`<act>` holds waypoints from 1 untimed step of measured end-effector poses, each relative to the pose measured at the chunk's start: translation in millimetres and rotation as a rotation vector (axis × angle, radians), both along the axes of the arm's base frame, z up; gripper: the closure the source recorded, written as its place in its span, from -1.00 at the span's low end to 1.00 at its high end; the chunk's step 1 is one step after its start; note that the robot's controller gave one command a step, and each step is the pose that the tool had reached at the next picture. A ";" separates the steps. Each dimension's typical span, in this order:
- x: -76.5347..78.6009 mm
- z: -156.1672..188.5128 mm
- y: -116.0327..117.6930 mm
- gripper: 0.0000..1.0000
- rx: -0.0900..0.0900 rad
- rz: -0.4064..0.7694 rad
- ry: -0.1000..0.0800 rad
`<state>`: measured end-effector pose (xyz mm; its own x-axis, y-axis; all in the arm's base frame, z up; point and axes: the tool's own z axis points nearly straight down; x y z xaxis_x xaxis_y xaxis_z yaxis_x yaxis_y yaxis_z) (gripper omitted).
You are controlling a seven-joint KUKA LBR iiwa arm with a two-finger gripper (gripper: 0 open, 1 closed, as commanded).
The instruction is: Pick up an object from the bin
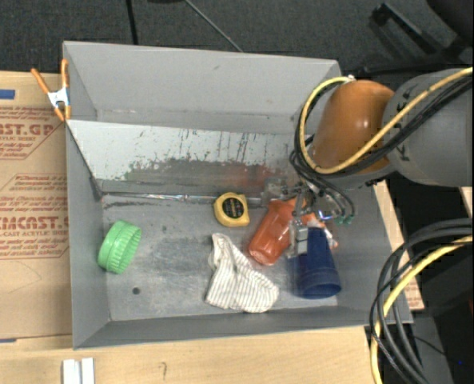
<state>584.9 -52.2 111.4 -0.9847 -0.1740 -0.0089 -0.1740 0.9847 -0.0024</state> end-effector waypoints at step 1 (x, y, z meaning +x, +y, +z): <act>-2.6 -41.5 -7.0 1.00 0.003 -0.100 0.005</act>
Offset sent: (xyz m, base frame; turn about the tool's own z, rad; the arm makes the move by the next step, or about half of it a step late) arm 0.0000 0.0000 0.0000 0.0000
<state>582.3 -59.3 70.0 -0.9972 -0.0746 -0.0042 -0.0746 0.9972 0.0009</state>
